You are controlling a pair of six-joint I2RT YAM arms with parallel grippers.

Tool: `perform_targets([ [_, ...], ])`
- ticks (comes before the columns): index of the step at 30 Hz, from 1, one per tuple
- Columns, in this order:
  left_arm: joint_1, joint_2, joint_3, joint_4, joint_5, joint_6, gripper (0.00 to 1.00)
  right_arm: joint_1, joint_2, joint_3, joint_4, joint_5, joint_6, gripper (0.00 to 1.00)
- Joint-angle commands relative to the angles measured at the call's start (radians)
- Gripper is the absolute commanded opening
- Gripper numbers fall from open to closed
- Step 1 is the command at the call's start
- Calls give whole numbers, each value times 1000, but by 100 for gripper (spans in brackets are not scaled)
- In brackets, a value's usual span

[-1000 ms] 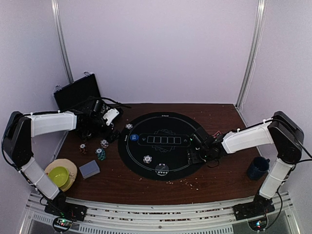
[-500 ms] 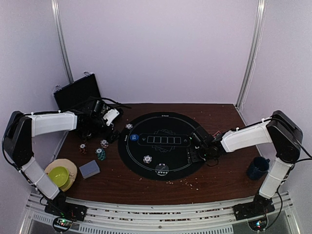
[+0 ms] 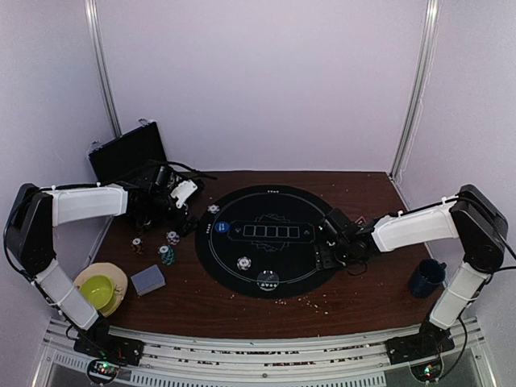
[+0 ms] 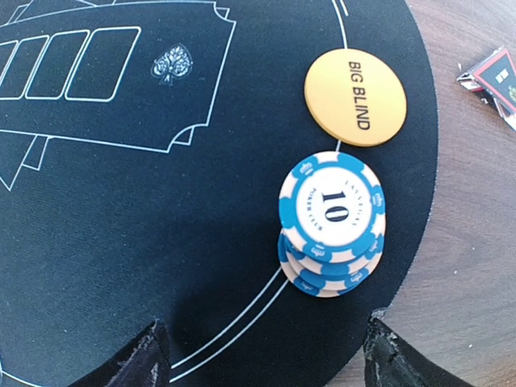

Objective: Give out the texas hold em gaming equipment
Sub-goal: Adjust the poker chips pile in the big blind area.

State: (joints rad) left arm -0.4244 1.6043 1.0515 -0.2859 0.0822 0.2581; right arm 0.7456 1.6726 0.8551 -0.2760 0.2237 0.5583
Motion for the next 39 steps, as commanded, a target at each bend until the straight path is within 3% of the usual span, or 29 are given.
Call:
perform_targets([
  [1, 7, 2, -4, 30, -1, -9, 98, -5, -33, 13, -26, 49, 24, 83],
  [8, 7, 6, -2, 30, -4, -10, 98, -11, 0, 114, -80, 205, 43, 89],
  [19, 6, 6, -2, 31, 0, -9, 98, -76, 92, 232, -88, 318, 46, 100],
  [39, 9, 6, -2, 31, 5, -9, 98, -128, 155, 191, -23, 280, 67, 100],
])
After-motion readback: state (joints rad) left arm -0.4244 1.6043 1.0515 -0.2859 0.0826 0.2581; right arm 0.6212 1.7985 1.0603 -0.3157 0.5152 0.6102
